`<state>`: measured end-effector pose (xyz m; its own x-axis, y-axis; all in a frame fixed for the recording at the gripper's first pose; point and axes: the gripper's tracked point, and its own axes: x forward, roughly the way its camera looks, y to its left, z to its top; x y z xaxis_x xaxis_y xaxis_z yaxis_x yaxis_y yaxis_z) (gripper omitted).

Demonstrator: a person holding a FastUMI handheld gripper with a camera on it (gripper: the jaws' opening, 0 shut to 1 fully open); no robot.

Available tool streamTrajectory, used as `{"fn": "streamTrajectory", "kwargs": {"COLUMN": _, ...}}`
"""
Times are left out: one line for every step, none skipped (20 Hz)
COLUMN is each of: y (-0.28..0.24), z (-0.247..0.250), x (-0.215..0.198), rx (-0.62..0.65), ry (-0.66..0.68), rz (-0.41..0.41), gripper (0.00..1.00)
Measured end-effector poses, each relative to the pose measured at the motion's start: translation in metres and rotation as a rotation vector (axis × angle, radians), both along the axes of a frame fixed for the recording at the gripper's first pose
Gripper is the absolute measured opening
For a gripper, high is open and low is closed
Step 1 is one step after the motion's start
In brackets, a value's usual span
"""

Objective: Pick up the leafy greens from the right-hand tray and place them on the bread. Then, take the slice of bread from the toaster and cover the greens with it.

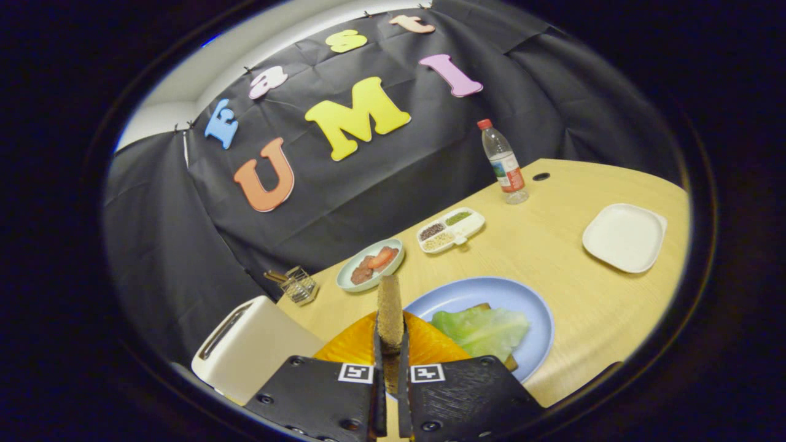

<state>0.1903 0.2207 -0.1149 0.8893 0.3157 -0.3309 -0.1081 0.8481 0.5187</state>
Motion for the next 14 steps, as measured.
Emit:
{"fn": "streamTrajectory", "kwargs": {"y": -0.006, "z": -0.002, "x": 0.001, "rx": -0.009, "ry": 0.0, "rz": -0.004, "gripper": 0.07}}
{"fn": "streamTrajectory", "kwargs": {"y": -0.012, "z": -0.005, "x": 0.002, "rx": -0.015, "ry": -0.001, "rz": -0.007, "gripper": 0.07}}
{"fn": "streamTrajectory", "kwargs": {"y": -0.017, "z": -0.007, "x": 0.002, "rx": -0.023, "ry": -0.002, "rz": -0.009, "gripper": 0.07}}
{"fn": "streamTrajectory", "kwargs": {"y": -0.022, "z": -0.01, "x": 0.005, "rx": -0.037, "ry": 0.002, "rz": -0.011, "gripper": 0.12}}
{"fn": "streamTrajectory", "kwargs": {"y": -0.026, "z": -0.011, "x": 0.003, "rx": -0.039, "ry": 0.002, "rz": -0.01, "gripper": 0.16}}
{"fn": "streamTrajectory", "kwargs": {"y": -0.031, "z": -0.014, "x": 0.004, "rx": -0.056, "ry": 0.013, "rz": -0.017, "gripper": 0.2}}
{"fn": "streamTrajectory", "kwargs": {"y": -0.033, "z": -0.017, "x": 0.004, "rx": -0.071, "ry": 0.008, "rz": -0.017, "gripper": 0.24}}
{"fn": "streamTrajectory", "kwargs": {"y": -0.036, "z": -0.02, "x": 0.007, "rx": -0.088, "ry": 0.007, "rz": -0.015, "gripper": 0.29}}
{"fn": "streamTrajectory", "kwargs": {"y": -0.04, "z": -0.022, "x": 0.005, "rx": -0.098, "ry": 0.011, "rz": -0.02, "gripper": 0.35}}
{"fn": "streamTrajectory", "kwargs": {"y": -0.046, "z": -0.025, "x": 0.007, "rx": -0.103, "ry": 0.013, "rz": -0.031, "gripper": 0.41}}
{"fn": "streamTrajectory", "kwargs": {"y": -0.054, "z": -0.022, "x": 0.007, "rx": -0.111, "ry": 0.005, "rz": -0.049, "gripper": 0.49}}
{"fn": "streamTrajectory", "kwargs": {"y": -0.062, "z": -0.016, "x": 0.007, "rx": -0.134, "ry": -0.016, "rz": -0.07, "gripper": 0.57}}
{"fn": "streamTrajectory", "kwargs": {"y": -0.072, "z": -0.008, "x": 0.005, "rx": -0.169, "ry": -0.046, "rz": -0.092, "gripper": 0.65}}
{"fn": "streamTrajectory", "kwargs": {"y": -0.081, "z": 0.005, "x": 0.003, "rx": -0.201, "ry": -0.086, "rz": -0.107, "gripper": 0.73}}
